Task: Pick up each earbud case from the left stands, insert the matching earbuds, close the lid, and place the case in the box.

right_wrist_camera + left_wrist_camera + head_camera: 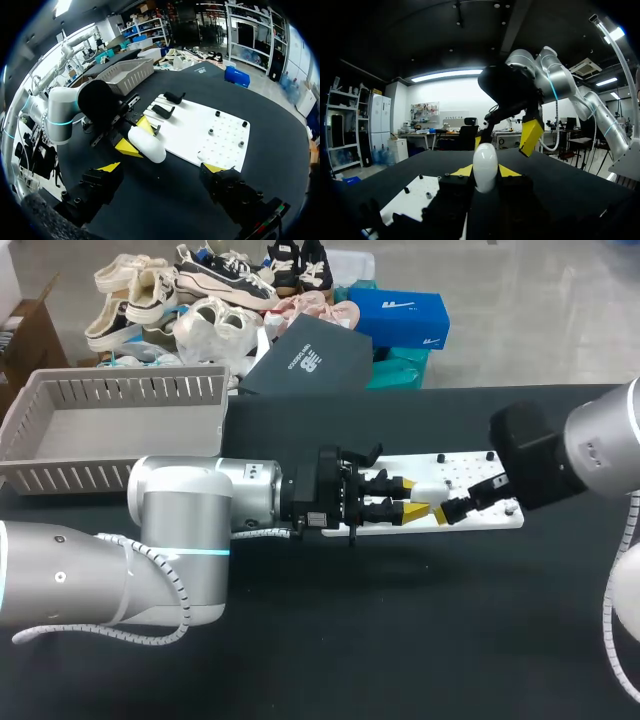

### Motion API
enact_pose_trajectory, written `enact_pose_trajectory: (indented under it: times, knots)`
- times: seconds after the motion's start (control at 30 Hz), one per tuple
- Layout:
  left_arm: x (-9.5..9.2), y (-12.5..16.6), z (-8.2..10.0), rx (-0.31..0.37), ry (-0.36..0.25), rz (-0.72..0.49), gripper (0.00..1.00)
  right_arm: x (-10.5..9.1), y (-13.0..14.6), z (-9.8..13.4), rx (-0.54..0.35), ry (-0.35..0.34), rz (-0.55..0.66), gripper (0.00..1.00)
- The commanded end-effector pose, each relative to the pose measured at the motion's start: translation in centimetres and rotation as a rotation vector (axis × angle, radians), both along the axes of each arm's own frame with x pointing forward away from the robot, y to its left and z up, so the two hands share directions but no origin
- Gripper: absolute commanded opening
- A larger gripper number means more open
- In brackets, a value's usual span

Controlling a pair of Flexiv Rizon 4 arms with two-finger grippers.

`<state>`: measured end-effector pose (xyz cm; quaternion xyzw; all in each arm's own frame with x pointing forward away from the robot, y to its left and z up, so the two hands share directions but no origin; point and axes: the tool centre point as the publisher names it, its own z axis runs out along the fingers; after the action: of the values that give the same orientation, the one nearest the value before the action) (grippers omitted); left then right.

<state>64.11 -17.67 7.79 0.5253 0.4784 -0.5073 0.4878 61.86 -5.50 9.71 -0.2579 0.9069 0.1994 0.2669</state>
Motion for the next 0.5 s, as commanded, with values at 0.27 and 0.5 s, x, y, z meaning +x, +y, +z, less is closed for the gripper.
enact_pose_trajectory:
  times: [0.27, 0.5]
  knots:
    - [0.17, 0.0, -0.11, -0.002, 0.0, -0.006, 0.0, 0.88, 0.26, -0.27, -0.086, -0.042, -0.091, 1.0]
    - [0.17, 0.0, -0.11, -0.002, 0.0, -0.006, 0.0, 1.14, 0.14, -0.36, -0.088, -0.041, -0.102, 1.0]
